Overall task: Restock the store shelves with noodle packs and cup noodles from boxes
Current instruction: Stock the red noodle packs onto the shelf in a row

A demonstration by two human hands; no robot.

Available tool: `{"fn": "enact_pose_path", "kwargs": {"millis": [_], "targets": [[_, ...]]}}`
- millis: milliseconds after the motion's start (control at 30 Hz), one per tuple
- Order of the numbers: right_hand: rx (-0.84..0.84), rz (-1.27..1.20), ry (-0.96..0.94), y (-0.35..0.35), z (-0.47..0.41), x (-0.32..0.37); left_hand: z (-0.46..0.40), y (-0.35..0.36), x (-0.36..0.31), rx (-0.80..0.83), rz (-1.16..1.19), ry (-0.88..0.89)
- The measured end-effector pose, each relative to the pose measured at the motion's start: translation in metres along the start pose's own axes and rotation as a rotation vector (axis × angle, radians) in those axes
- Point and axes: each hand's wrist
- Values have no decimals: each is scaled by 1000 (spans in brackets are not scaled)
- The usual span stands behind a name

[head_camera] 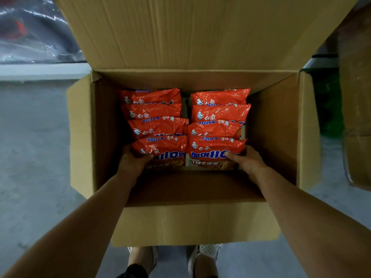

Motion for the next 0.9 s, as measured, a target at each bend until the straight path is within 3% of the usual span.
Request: {"fn": "enact_pose_path", "kwargs": {"millis": [400,900], "targets": [[94,-102,-46,-5,3,-3,3,2,3,151,-10,-16],[46,-264,-105,-6,43,4,31,-17,-23,118,90,-4]]}}
Point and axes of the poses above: each hand's wrist, its own z-axis away from the middle knuckle, its own y-axis out of the palm, x = y × z, and after that the axes turned 7 degrees about y, right-handed
